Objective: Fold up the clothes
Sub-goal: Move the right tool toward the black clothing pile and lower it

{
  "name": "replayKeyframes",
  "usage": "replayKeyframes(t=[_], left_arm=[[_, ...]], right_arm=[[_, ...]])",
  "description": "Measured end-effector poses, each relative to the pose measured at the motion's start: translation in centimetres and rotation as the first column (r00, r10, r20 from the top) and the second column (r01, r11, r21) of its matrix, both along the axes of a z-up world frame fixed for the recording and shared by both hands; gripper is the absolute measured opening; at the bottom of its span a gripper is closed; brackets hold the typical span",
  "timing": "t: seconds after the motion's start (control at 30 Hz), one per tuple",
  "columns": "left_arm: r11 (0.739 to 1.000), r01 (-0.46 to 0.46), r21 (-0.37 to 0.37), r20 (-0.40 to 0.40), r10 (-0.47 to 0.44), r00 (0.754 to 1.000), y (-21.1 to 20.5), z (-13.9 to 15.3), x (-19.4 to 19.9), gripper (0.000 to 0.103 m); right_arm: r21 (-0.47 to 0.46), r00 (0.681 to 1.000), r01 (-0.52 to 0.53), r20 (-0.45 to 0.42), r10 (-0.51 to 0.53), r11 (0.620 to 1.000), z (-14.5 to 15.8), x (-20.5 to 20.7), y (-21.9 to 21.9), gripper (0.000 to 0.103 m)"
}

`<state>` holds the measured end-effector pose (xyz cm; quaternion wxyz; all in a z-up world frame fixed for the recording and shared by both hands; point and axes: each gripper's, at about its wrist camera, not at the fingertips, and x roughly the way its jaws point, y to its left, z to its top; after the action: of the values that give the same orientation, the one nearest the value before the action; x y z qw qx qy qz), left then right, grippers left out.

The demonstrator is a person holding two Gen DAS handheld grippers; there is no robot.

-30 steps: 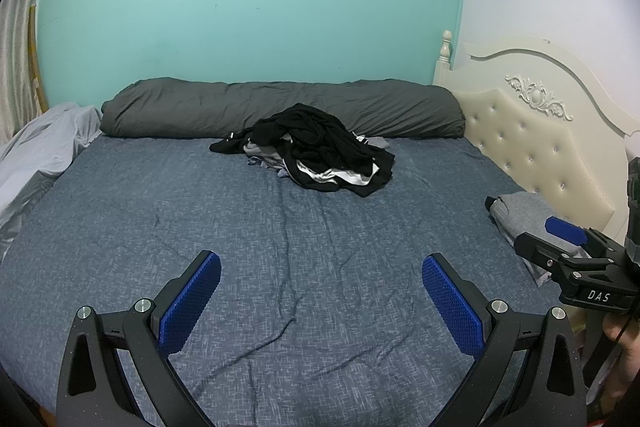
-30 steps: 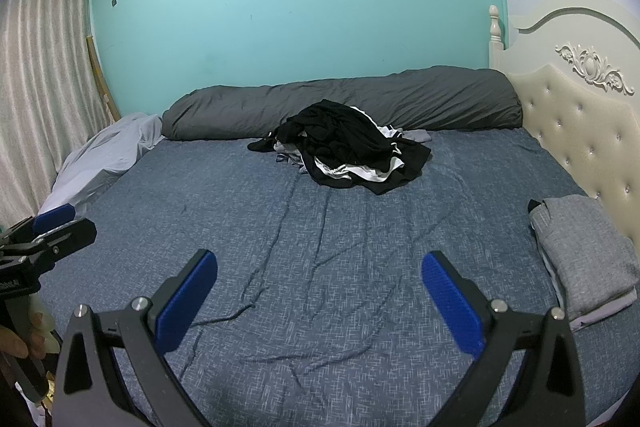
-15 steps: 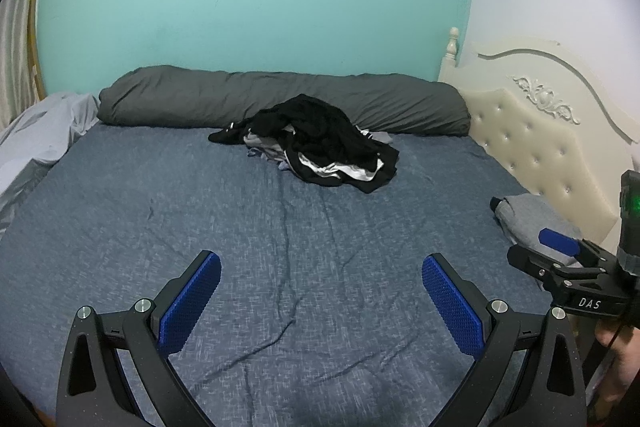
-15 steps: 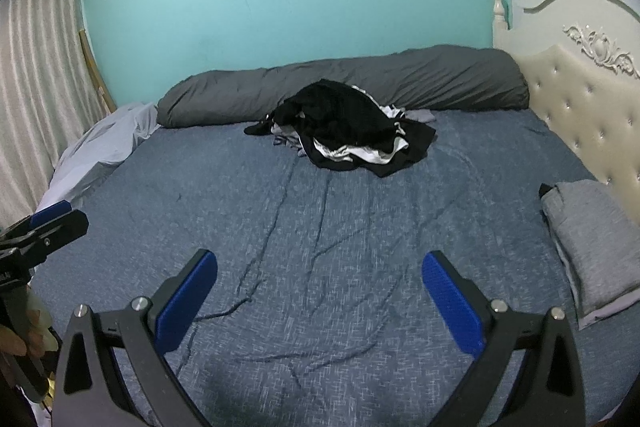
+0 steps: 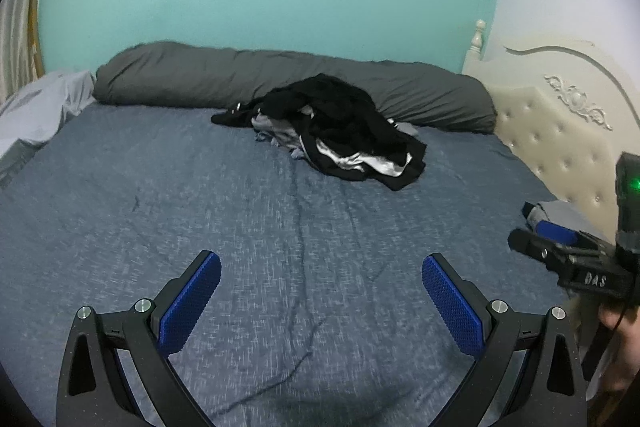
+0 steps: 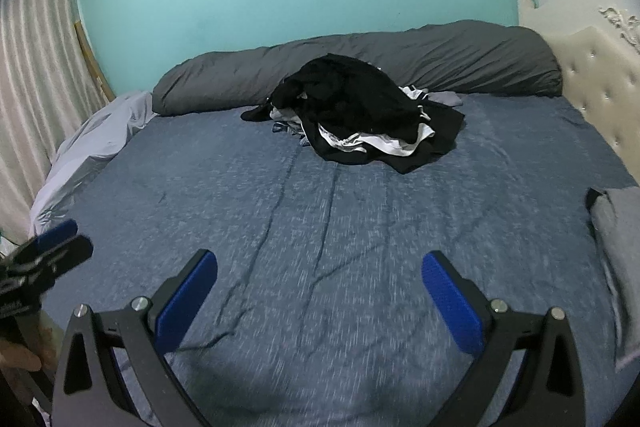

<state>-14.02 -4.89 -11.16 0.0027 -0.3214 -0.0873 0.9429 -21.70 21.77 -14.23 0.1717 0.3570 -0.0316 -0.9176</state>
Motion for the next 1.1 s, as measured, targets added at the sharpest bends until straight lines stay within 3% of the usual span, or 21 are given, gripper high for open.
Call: replayKeyframes(t=[0.27,0.5,0.67,1.1], left_arm=[[0.997,-0.038,0.061,0.045,0.035,0.998,-3.0,-6.2,-3.8,0.103],[0.992,-0.076,0.105,0.077,0.068,0.995,-5.6,-11.2,-5.0,0.103],[0.982,-0.103,0.156,0.102,0.088,0.991,-7.3,-13.9,-5.7,0.103],[0.965,-0.154,0.210,0.134,0.128,0.983,-10.0,-16.2,-6.7,0.103]], right_arm=[[0.041,1.000,-0.020,-0.022,0.021,0.999,-3.3,-8.2,-0.9,0.103],[0.085,0.999,0.041,0.017,-0.043,0.996,-6.4,-15.4,-0.7,0.103],[0.127,0.998,0.059,-0.005,-0.059,0.990,-7.3,-20.3,-0.3,0.103],[0.254,0.995,0.102,-0.037,-0.095,0.962,-9.1,-30.8,-1.1,0.101]])
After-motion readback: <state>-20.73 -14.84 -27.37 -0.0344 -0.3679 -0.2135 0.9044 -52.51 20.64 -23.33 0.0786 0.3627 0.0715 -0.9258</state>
